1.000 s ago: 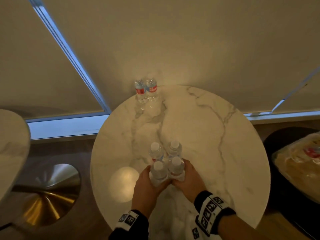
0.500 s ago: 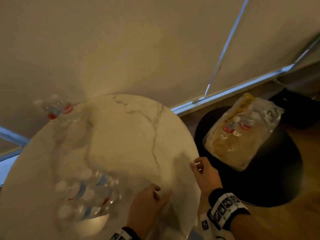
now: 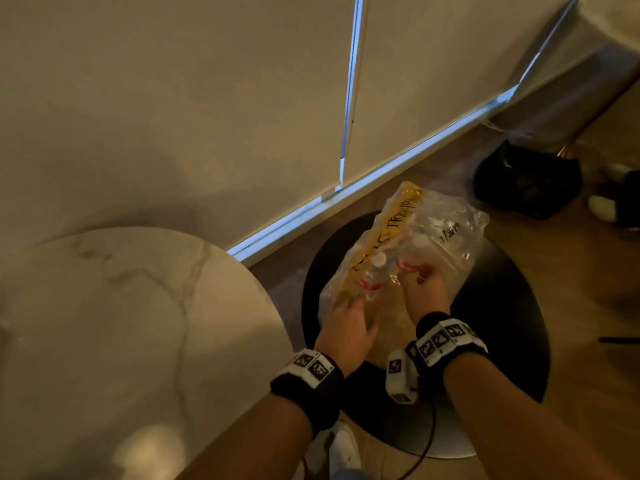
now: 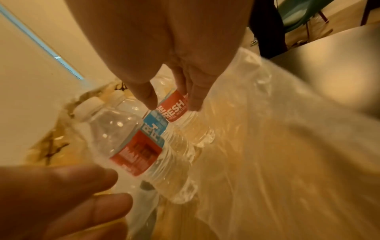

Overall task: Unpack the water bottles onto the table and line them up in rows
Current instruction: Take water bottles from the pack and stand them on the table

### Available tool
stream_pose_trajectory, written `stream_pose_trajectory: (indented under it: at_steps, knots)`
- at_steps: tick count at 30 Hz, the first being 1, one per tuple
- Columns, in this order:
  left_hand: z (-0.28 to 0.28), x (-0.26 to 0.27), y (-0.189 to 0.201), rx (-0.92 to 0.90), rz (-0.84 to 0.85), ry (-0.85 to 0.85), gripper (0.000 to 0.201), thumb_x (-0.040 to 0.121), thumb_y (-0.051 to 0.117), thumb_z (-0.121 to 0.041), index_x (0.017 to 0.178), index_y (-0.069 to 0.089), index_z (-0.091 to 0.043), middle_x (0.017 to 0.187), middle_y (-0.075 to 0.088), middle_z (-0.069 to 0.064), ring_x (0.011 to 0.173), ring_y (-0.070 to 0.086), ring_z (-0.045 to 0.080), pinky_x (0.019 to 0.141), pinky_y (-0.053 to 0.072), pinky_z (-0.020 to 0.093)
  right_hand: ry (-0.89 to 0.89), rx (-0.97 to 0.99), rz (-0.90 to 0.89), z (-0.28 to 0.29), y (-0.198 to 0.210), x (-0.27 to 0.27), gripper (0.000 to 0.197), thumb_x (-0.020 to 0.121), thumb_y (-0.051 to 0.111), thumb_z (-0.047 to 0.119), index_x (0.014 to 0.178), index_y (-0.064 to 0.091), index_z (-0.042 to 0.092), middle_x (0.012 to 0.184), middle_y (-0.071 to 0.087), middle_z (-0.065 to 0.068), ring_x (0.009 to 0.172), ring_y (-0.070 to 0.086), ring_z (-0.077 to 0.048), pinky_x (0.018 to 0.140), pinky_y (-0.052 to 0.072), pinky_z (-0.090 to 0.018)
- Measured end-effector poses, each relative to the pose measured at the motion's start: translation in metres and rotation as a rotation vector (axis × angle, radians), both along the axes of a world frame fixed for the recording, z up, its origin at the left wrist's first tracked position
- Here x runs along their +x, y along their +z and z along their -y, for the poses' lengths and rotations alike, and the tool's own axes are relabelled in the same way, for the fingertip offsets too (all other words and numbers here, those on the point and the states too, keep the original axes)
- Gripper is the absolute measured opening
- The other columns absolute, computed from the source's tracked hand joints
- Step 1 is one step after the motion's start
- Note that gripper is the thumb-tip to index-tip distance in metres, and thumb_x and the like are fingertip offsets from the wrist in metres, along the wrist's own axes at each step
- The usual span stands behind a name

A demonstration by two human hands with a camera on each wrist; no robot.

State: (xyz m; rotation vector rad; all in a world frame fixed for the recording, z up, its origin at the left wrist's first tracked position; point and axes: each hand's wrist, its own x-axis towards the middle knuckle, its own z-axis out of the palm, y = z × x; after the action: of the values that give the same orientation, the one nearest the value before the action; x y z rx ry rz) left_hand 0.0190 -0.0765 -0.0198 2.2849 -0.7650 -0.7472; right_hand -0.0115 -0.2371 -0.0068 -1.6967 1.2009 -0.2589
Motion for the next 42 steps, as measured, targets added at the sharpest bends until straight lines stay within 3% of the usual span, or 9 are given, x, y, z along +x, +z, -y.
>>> stream_pose_trajectory:
  at_steps: [4, 7, 10, 17, 22, 25, 30, 35, 42]
  knots:
    - [0.031, 0.027, -0.042, -0.054, -0.042, 0.189, 0.036, 0.086, 0.053, -0.055, 0.116, 0.061, -0.036, 0.112, 0.069, -0.009, 0.106, 0.065, 0.014, 0.098, 0.054, 0.042, 0.068, 0.045, -0.109, 0.026, -0.025, 0.021, 0.015, 0.087, 0.066, 0.037, 0.092, 0.058, 0.024, 0.092, 0.06, 0.003, 0.089, 0.058, -0.021, 0.079, 0.044, -0.037]
    - [0.043, 0.039, -0.061, -0.104, 0.022, 0.234, 0.045, 0.081, 0.065, -0.058, 0.122, 0.058, -0.04, 0.12, 0.065, -0.015, 0.115, 0.061, 0.011, 0.101, 0.052, 0.04, 0.083, 0.042, -0.147, 0.032, -0.032, 0.026, 0.016, 0.088, 0.064, 0.04, 0.094, 0.059, 0.027, 0.093, 0.06, 0.002, 0.099, 0.058, -0.025, 0.081, 0.041, -0.038]
    - [0.053, 0.047, -0.049, -0.192, 0.054, 0.267, 0.062, 0.076, 0.071, -0.062, 0.131, 0.053, -0.042, 0.127, 0.063, -0.019, 0.12, 0.06, 0.007, 0.103, 0.05, 0.036, 0.091, 0.002, -0.126, 0.031, -0.029, 0.021, 0.044, 0.085, 0.069, 0.038, 0.124, 0.057, 0.021, 0.119, 0.061, -0.004, 0.112, 0.056, -0.027, 0.091, 0.043, -0.04]
    - [0.062, 0.051, -0.031, -0.141, 0.14, 0.224, 0.052, 0.079, 0.067, -0.052, 0.13, 0.053, -0.046, 0.127, 0.058, -0.019, 0.115, 0.06, 0.007, 0.098, 0.054, 0.036, 0.214, -0.168, -0.097, 0.005, -0.014, -0.004, 0.054, 0.077, 0.077, 0.03, 0.123, 0.049, 0.024, 0.12, 0.06, 0.001, 0.11, 0.058, -0.022, 0.089, 0.043, -0.032]
    - [0.039, 0.039, 0.01, -0.232, 0.015, 0.209, 0.068, 0.074, 0.078, -0.032, 0.136, 0.049, -0.032, 0.135, 0.059, -0.006, 0.123, 0.058, 0.015, 0.106, 0.049, 0.04, 0.257, -0.136, 0.008, -0.005, 0.019, -0.018, 0.058, 0.075, 0.079, 0.023, 0.124, 0.048, 0.021, 0.116, 0.057, 0.006, 0.103, 0.055, -0.014, 0.085, 0.042, -0.03]
    - [0.003, 0.022, 0.049, -0.326, -0.033, 0.146, 0.067, 0.081, 0.078, -0.028, 0.14, 0.047, -0.031, 0.141, 0.057, -0.006, 0.126, 0.056, 0.012, 0.108, 0.045, 0.029, 0.37, -0.198, 0.061, -0.016, 0.046, -0.031, 0.056, 0.076, 0.079, 0.027, 0.124, 0.051, 0.025, 0.118, 0.062, 0.006, 0.108, 0.059, -0.014, 0.092, 0.048, -0.036]
    - [-0.091, -0.016, 0.092, -0.343, -0.115, 0.213, 0.058, 0.08, 0.081, -0.036, 0.13, 0.051, -0.034, 0.124, 0.067, -0.011, 0.113, 0.064, 0.008, 0.098, 0.053, 0.031, 0.581, -0.304, 0.0, -0.078, 0.087, -0.06, 0.061, 0.072, 0.077, 0.049, 0.123, 0.049, 0.033, 0.114, 0.064, 0.006, 0.105, 0.062, -0.017, 0.09, 0.052, -0.043]
    - [-0.208, -0.07, 0.108, -0.372, -0.14, 0.386, 0.052, 0.079, 0.08, -0.031, 0.123, 0.053, -0.036, 0.115, 0.067, -0.016, 0.108, 0.062, -0.002, 0.096, 0.057, 0.035, 0.791, -0.263, 0.029, -0.184, 0.111, -0.092, 0.053, 0.071, 0.082, 0.042, 0.112, 0.05, 0.032, 0.102, 0.066, 0.008, 0.093, 0.063, -0.014, 0.076, 0.051, -0.031]
    - [-0.379, -0.145, 0.099, -0.196, -0.132, 0.66, 0.059, 0.074, 0.077, -0.039, 0.127, 0.052, -0.035, 0.115, 0.068, -0.013, 0.107, 0.064, 0.003, 0.096, 0.055, 0.034, 1.024, -0.072, -0.007, -0.347, 0.079, -0.123, 0.051, 0.063, 0.08, 0.053, 0.101, 0.05, 0.038, 0.099, 0.064, 0.015, 0.09, 0.063, -0.008, 0.077, 0.056, -0.035]
